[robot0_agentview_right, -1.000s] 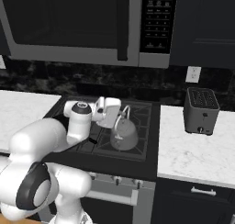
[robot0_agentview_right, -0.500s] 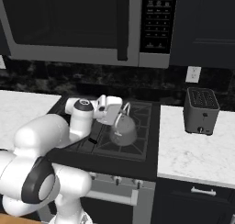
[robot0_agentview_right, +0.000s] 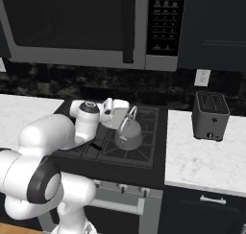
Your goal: Pick the kettle from the counter and place it on a stove burner. Then turn the burner on.
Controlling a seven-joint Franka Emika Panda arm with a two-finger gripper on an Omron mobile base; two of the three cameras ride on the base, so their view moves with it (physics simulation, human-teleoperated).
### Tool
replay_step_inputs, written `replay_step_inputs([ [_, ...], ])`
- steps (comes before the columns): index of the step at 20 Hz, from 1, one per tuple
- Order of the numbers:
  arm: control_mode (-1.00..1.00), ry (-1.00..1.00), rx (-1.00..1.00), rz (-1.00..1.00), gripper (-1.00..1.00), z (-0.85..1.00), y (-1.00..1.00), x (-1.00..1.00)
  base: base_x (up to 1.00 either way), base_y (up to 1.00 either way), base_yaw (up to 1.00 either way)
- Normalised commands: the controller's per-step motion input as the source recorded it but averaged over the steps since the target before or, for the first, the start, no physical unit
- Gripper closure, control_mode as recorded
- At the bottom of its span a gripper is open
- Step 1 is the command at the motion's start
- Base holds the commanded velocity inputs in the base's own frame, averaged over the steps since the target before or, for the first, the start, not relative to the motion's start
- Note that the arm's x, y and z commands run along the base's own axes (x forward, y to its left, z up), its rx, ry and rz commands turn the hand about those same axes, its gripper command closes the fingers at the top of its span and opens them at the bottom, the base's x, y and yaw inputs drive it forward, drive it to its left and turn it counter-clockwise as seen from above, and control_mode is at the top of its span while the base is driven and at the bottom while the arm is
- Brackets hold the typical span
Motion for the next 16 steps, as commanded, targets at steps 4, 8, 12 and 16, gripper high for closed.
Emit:
replay_step_inputs([
  [4, -1.00, 0.09, 0.00, 0.00, 1.00, -0.38, 0.11, 0.00, 0.00, 0.00, 0.00],
  [8, -1.00, 0.13, 0.00, 0.00, 1.00, -0.39, 0.10, 0.00, 0.00, 0.00, 0.00],
  [12, -1.00, 0.05, 0.00, 0.00, 1.00, -0.12, 0.04, 0.00, 0.00, 0.00, 0.00],
  [16, -1.00, 0.00, 0.01, -0.01, 1.00, 0.06, 0.00, 0.33, 0.00, 0.00, 0.00],
])
